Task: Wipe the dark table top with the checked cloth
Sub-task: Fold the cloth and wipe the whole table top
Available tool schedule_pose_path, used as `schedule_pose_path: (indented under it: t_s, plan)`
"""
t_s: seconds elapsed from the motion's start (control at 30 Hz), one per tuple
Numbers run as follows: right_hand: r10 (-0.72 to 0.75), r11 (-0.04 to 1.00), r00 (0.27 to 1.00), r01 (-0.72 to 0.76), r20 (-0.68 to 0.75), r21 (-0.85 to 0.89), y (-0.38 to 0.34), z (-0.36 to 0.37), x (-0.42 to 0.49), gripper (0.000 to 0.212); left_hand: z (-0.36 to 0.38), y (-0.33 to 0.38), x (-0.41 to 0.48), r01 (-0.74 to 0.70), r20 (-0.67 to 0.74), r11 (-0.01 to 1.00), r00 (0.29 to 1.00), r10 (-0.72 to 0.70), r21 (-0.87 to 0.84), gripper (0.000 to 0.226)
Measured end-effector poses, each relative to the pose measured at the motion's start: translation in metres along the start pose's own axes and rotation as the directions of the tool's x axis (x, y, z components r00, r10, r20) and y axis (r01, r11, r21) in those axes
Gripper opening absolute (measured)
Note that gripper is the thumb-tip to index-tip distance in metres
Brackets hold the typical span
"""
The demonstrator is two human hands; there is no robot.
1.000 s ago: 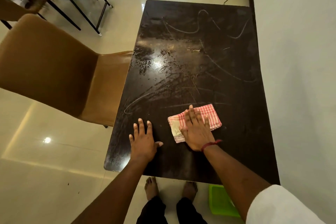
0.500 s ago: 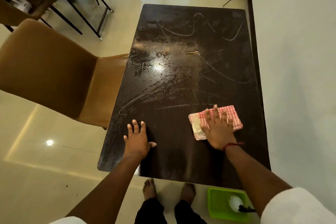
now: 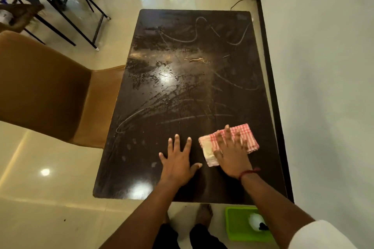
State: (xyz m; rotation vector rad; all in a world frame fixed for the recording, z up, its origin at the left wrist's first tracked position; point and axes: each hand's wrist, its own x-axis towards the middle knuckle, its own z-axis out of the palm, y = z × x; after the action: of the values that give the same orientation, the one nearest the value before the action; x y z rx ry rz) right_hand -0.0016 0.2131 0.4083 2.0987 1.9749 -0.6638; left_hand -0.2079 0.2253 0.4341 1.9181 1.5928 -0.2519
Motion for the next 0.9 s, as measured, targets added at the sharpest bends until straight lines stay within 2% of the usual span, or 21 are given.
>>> schedule_pose_path:
  t_s: [0.07, 0.1, 0.13, 0.23, 0.3, 0.37, 0.47, 0.53, 0.63, 0.7, 0.73, 0.83, 0.9]
  plan:
    - [-0.176, 0.981, 0.982, 0.181, 0.062, -0.068, 0.029, -0.001, -0.012, 0.065, 0.004, 0.003, 0.003, 0.009, 0.032, 1.000, 0.999, -0.010, 0.022, 0.094]
    - [-0.204, 0.975, 0.976, 0.209, 0.070, -0.081, 0.047, -0.004, -0.011, 0.064, 0.005, 0.002, 0.005, 0.016, 0.048, 0.999, 0.999, -0.018, 0.041, 0.095]
    - [-0.165, 0.983, 0.984, 0.169, 0.061, -0.067, 0.066, -0.007, -0.006, 0.063, 0.005, 0.001, 0.006, 0.016, 0.061, 0.998, 0.998, -0.020, 0.058, 0.096]
    - [0.167, 0.985, 0.986, -0.166, -0.007, 0.045, 0.098, -0.018, 0.015, 0.064, 0.003, -0.002, 0.007, 0.014, 0.076, 0.997, 0.997, -0.020, 0.071, 0.101]
    - [0.264, 0.961, 0.964, -0.263, 0.002, 0.083, 0.087, -0.020, 0.020, 0.063, 0.001, 0.000, 0.008, 0.022, 0.078, 0.997, 0.997, -0.027, 0.069, 0.104]
    - [0.205, 0.977, 0.979, -0.204, -0.005, 0.063, 0.068, -0.013, 0.009, 0.063, -0.001, 0.002, 0.009, 0.027, 0.074, 0.997, 0.997, -0.032, 0.068, 0.105]
    - [-0.043, 0.999, 0.997, 0.045, 0.071, -0.026, 0.073, -0.007, -0.013, 0.071, 0.000, 0.003, 0.009, 0.028, 0.059, 0.997, 0.998, -0.032, 0.066, 0.105]
    - [-0.077, 0.995, 0.992, 0.083, 0.102, -0.057, 0.096, -0.019, -0.002, 0.075, 0.001, 0.001, 0.009, 0.027, 0.052, 0.997, 0.998, -0.031, 0.071, 0.105]
    - [0.172, 0.983, 0.983, -0.175, 0.061, 0.052, 0.115, -0.039, 0.035, 0.067, 0.002, 0.000, 0.010, 0.024, 0.055, 0.996, 0.998, -0.029, 0.082, 0.105]
    - [0.275, 0.956, 0.961, -0.277, 0.031, 0.097, 0.100, -0.046, 0.052, 0.065, 0.003, 0.000, 0.011, 0.027, 0.052, 0.996, 0.998, -0.032, 0.089, 0.105]
    - [0.256, 0.964, 0.967, -0.256, 0.013, 0.076, 0.089, -0.045, 0.053, 0.063, 0.002, 0.000, 0.011, 0.027, 0.057, 0.995, 0.998, -0.032, 0.094, 0.106]
    - [-0.020, 1.000, 0.999, 0.020, 0.036, -0.017, 0.069, -0.033, 0.041, 0.062, 0.002, -0.001, 0.012, 0.015, 0.061, 0.994, 0.998, -0.022, 0.109, 0.107]
    - [-0.127, 0.989, 0.989, 0.132, 0.080, -0.061, 0.082, -0.036, 0.043, 0.062, 0.001, 0.001, 0.013, 0.014, 0.054, 0.995, 0.998, -0.019, 0.103, 0.107]
